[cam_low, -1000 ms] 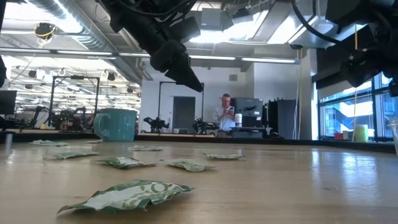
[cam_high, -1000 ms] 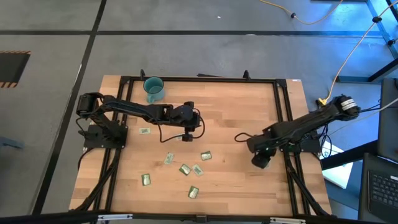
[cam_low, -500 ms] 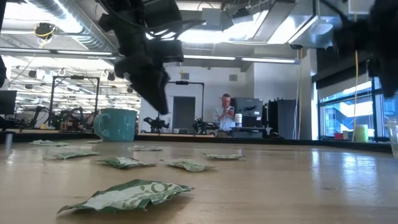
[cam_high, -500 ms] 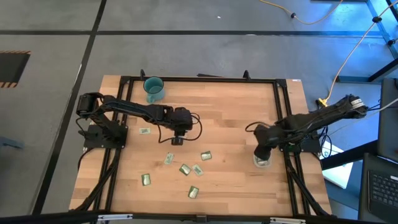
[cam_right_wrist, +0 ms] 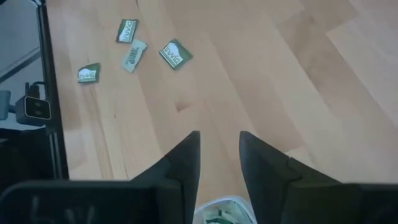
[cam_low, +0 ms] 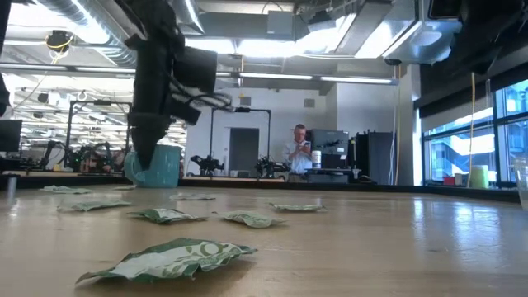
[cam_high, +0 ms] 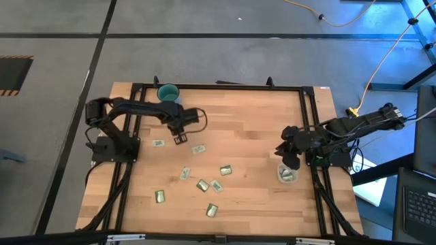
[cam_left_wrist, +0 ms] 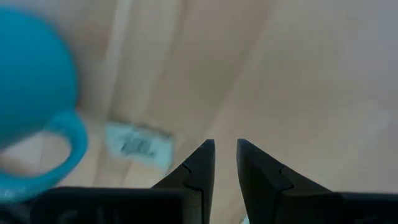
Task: Pick and place items into bin
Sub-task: Put the white stevia packet into the transparent bin
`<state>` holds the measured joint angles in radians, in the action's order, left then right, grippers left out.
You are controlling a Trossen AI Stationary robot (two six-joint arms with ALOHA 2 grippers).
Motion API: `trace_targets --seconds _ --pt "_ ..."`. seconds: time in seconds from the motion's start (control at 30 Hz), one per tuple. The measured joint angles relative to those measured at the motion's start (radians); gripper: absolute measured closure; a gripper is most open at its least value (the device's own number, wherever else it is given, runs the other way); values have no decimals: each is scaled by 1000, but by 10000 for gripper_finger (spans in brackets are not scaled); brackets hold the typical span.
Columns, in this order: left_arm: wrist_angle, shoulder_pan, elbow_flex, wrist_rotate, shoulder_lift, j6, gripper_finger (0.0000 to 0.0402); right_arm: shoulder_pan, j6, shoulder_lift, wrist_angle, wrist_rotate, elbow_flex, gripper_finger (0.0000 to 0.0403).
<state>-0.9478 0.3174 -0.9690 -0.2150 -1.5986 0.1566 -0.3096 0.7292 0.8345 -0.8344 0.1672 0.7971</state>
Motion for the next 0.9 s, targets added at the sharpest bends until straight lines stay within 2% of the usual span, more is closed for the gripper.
trace_targets --seconds 0.2,0.37,0.57,0.9 --pt "10 147 18 31 0 -6 334 0 -15 3 -4 0 0 288" --pt "20 214 54 25 -2 2 324 0 -29 3 -4 0 0 288" --pt "113 226 107 20 -3 -107 309 0 -29 3 -4 0 0 288" --pt "163 228 163 -29 -3 -83 307 0 -23 3 1 0 0 288"
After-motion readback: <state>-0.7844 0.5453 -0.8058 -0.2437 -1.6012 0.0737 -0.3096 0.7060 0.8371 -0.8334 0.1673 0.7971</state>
